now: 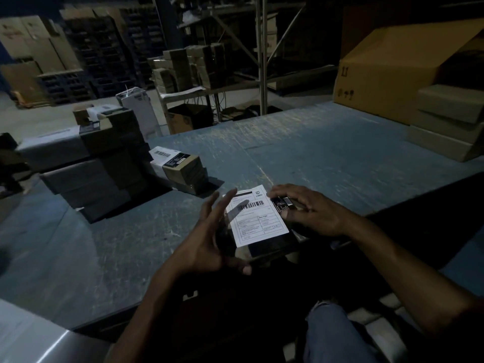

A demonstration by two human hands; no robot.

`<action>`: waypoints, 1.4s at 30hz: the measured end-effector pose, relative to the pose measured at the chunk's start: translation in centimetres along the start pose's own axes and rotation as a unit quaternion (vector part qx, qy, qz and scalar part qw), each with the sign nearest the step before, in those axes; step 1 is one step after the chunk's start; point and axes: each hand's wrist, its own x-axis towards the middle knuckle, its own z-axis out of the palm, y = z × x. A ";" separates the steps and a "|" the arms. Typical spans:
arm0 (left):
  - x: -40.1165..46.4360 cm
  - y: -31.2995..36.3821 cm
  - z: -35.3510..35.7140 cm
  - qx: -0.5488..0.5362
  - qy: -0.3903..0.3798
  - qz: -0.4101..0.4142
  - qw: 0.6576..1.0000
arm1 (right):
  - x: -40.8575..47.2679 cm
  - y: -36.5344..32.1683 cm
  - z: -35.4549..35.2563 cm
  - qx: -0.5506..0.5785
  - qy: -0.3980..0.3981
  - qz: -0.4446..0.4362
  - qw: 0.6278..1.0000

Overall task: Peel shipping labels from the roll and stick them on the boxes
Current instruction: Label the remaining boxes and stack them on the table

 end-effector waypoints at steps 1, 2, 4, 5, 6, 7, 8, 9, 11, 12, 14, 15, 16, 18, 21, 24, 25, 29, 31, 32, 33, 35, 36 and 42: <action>0.1 0.0 -0.1 -0.001 -0.008 0.001 1.000 | -0.1 0.2 0.0 -0.014 -0.008 -0.008 1.000; 0.1 0.0 -0.1 -0.022 -0.011 0.003 1.000 | -0.2 0.5 0.2 -0.036 -0.004 -0.025 0.999; 0.3 1.2 0.2 -0.129 0.011 0.000 0.992 | -0.1 1.2 1.1 -0.085 0.017 -0.052 0.995; 0.3 2.0 0.3 -0.171 0.028 -0.010 0.985 | 0.0 1.3 1.4 -0.091 0.028 -0.054 0.994; 0.3 2.5 0.5 -0.197 0.048 -0.022 0.979 | 0.1 1.4 1.5 -0.090 0.037 -0.056 0.994; 0.3 2.7 0.5 -0.223 0.068 -0.037 0.972 | 0.2 1.5 1.3 -0.085 0.042 -0.062 0.994; 0.3 2.7 0.5 -0.232 0.085 -0.043 0.968 | 0.4 1.4 0.9 -0.076 0.046 -0.069 0.994; 0.4 2.5 0.4 -0.226 0.105 -0.040 0.968 | 0.4 1.4 0.5 -0.066 0.048 -0.077 0.994; 0.9 2.7 -0.2 -0.182 0.127 -0.016 0.975 | 0.5 0.8 -0.3 -0.067 0.049 -0.098 0.992; 1.3 2.6 -0.5 -0.174 0.128 -0.012 0.976 | 0.6 0.4 -0.5 -0.080 0.048 -0.112 0.989; 2.0 3.2 -0.8 -0.217 0.119 -0.028 0.968 | 0.9 -0.5 -0.4 -0.109 0.064 -0.139 0.982; 2.2 3.6 -0.9 -0.244 0.113 -0.040 0.962 | 0.9 -0.7 -0.3 -0.121 0.084 -0.150 0.978; 2.4 3.8 -0.8 -0.266 0.111 -0.050 0.956 | 0.8 -0.9 -0.3 -0.131 0.106 -0.158 0.973; 2.5 4.2 -0.6 -0.296 0.105 -0.070 0.947 | 0.5 -1.2 -0.7 -0.143 0.133 -0.167 0.966; 2.3 4.7 -0.6 -0.314 0.085 -0.092 0.941 | -0.1 -1.0 -1.2 -0.109 0.131 -0.179 0.969; 1.9 4.0 -0.9 -0.205 0.045 -0.085 0.974 | -0.3 -0.8 -1.6 -0.059 0.108 -0.154 0.980; 1.8 3.6 -1.1 -0.124 0.044 -0.074 0.989 | -0.3 -0.7 -1.7 -0.051 0.105 -0.150 0.982; 2.2 3.1 -1.2 0.029 0.071 0.093 0.993 | -0.4 -0.9 -2.6 0.002 0.091 -0.142 0.986; 2.6 3.3 -0.8 0.052 0.088 0.162 0.981 | -0.3 -1.0 -2.8 0.028 0.085 -0.153 0.984; 2.9 3.5 -0.7 0.058 0.093 0.182 0.977 | -0.3 -1.1 -2.8 0.041 0.081 -0.163 0.982; 3.0 3.6 -0.6 0.066 0.095 0.194 0.974 | -0.2 -1.1 -2.9 0.054 0.078 -0.174 0.980; 3.1 3.6 -0.6 0.077 0.098 0.209 0.970 | -0.3 -1.0 -3.0 0.062 0.072 -0.189 0.977; 3.0 3.4 -0.4 0.077 0.103 0.219 0.967 | -0.4 -0.9 -3.1 0.059 0.070 -0.190 0.977; 2.6 3.1 0.3 0.056 0.172 0.273 0.945 | -0.5 -0.4 -2.4 0.024 0.079 -0.202 0.976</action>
